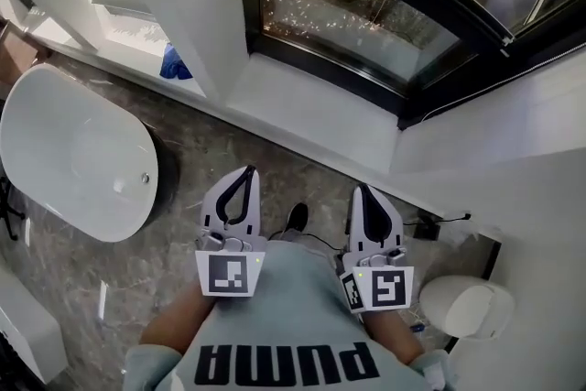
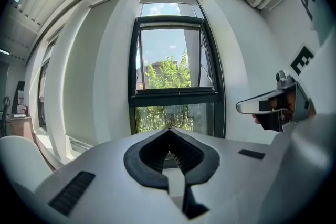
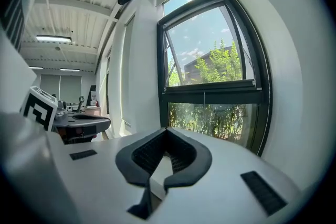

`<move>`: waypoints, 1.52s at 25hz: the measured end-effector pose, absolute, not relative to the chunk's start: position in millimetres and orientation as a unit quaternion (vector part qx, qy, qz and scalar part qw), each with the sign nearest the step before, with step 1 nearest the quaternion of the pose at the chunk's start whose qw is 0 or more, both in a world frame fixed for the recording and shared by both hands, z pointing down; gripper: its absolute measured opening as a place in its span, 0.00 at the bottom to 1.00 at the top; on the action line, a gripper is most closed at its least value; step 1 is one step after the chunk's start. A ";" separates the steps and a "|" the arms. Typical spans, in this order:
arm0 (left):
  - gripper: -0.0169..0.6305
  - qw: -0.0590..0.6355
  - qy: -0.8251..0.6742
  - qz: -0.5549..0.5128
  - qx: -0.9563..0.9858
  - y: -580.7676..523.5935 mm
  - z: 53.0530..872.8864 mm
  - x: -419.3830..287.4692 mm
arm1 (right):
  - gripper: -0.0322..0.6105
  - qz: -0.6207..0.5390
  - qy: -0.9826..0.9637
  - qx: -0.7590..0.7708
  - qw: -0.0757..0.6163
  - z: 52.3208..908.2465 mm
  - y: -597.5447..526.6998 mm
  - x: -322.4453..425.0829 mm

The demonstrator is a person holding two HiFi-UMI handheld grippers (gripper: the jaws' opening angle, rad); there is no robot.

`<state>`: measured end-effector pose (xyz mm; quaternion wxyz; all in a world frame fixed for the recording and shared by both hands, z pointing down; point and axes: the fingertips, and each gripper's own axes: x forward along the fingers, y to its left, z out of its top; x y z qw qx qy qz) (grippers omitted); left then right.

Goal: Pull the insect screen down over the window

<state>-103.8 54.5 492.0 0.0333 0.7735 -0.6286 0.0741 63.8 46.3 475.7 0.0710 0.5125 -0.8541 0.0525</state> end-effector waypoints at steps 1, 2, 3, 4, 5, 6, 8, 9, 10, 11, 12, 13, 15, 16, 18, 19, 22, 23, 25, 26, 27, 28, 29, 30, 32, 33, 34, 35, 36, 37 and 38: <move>0.05 0.033 -0.624 0.074 0.777 62.4 494.7 -109.8 | 0.06 0.053 -0.851 0.518 0.075 477.4 56.5 58.0; 0.05 0.035 -0.620 0.074 0.780 70.2 498.4 -115.5 | 0.06 0.055 -0.847 0.523 0.078 479.6 66.6 53.0; 0.05 0.037 -0.616 0.075 0.783 77.7 502.6 -121.4 | 0.06 0.058 -0.843 0.529 0.080 482.4 76.6 48.0; 0.05 0.039 -0.612 0.077 0.786 84.5 506.8 -127.5 | 0.06 0.061 -0.839 0.535 0.082 485.9 85.9 42.4; 0.05 0.040 -0.608 0.077 0.790 90.5 510.4 -133.4 | 0.06 0.065 -0.835 0.540 0.082 489.8 94.4 36.5; 0.05 0.038 -0.603 0.078 0.793 95.8 512.7 -138.3 | 0.06 0.069 -0.832 0.544 0.081 493.3 102.1 30.9; 0.05 0.026 -0.592 0.081 0.802 105.0 513.9 -143.6 | 0.06 0.072 -0.827 0.552 0.076 496.8 115.5 22.0; 0.05 0.019 -0.585 0.083 0.807 109.3 513.4 -144.1 | 0.06 0.071 -0.825 0.555 0.074 497.3 121.4 19.0; 0.05 0.014 -0.579 0.085 0.811 113.7 513.0 -144.0 | 0.06 0.069 -0.823 0.558 0.075 498.0 127.0 16.9; 0.05 0.014 -0.574 0.086 0.814 118.0 513.1 -143.6 | 0.06 0.068 -0.821 0.562 0.076 498.8 132.2 15.8; 0.05 0.018 -0.572 0.085 0.816 121.8 513.4 -143.6 | 0.06 0.066 -0.819 0.565 0.077 499.6 136.7 15.1; 0.05 0.023 -0.571 0.082 0.817 124.7 513.6 -144.2 | 0.06 0.064 -0.817 0.567 0.079 499.8 140.6 14.4; 0.05 0.029 -0.571 0.076 0.817 128.3 513.8 -146.8 | 0.06 0.059 -0.817 0.568 0.078 498.2 146.8 11.4; 0.05 0.031 -0.571 0.075 0.817 129.9 514.4 -148.8 | 0.06 0.056 -0.818 0.567 0.078 497.3 149.3 9.0; 0.05 0.035 -0.574 0.075 0.815 133.5 516.6 -152.9 | 0.06 0.053 -0.822 0.562 0.080 498.1 153.3 4.1; 0.05 0.036 -0.575 0.074 0.814 135.4 517.3 -154.4 | 0.05 0.054 -0.823 0.559 0.081 499.4 155.0 2.2; 0.05 0.034 -0.578 0.074 0.812 141.2 517.9 -157.5 | 0.05 0.052 -0.826 0.556 0.082 501.2 159.1 -0.9; 0.05 0.033 -0.581 0.072 0.810 142.7 518.3 -158.6 | 0.05 0.051 -0.827 0.554 0.082 501.8 159.8 -1.8; 0.05 0.038 -0.588 0.066 0.806 144.5 521.7 -161.3 | 0.05 0.050 -0.829 0.552 0.081 505.2 159.9 -3.3; 0.05 0.041 -0.591 0.065 0.803 144.5 524.4 -162.6 | 0.05 0.051 -0.829 0.550 0.081 507.6 159.4 -3.9; 0.05 0.043 -0.593 0.065 0.802 144.4 527.1 -163.8 | 0.05 0.054 -0.830 0.549 0.081 509.8 158.9 -4.2; 0.05 0.043 -0.594 0.068 0.800 144.7 528.9 -164.6 | 0.05 0.056 -0.831 0.548 0.081 511.5 158.5 -4.4; 0.05 0.041 -0.595 0.071 0.800 145.7 529.5 -165.3 | 0.05 0.057 -0.831 0.547 0.082 512.6 158.4 -4.3; 0.05 0.038 -0.595 0.073 0.799 146.9 529.0 -166.3 | 0.05 0.059 -0.832 0.546 0.083 513.7 158.2 -4.0; 0.05 0.036 -0.599 0.075 0.797 148.5 529.2 -170.6 | 0.05 0.062 -0.833 0.544 0.084 516.1 156.5 -5.2; 0.05 0.037 -0.601 0.075 0.795 149.1 530.7 -173.5 | 0.05 0.063 -0.833 0.543 0.083 516.9 155.6 -7.2; 0.05 0.038 -0.603 0.075 0.793 150.2 532.5 -176.0 | 0.05 0.063 -0.834 0.541 0.082 516.9 155.5 -10.1; 0.05 0.040 -0.604 0.074 0.793 151.7 533.9 -177.6 | 0.05 0.061 -0.836 0.539 0.082 516.5 156.3 -13.5; 0.05 0.041 -0.604 0.073 0.793 153.3 534.3 -178.6 | 0.05 0.060 -0.838 0.536 0.082 516.2 157.4 -16.8; 0.05 0.043 -0.603 0.074 0.793 154.4 534.3 -179.5 | 0.05 0.059 -0.839 0.534 0.083 516.4 158.4 -19.5; 0.05 0.043 -0.603 0.076 0.793 155.0 534.2 -180.6 | 0.05 0.059 -0.840 0.532 0.084 517.1 159.0 -21.6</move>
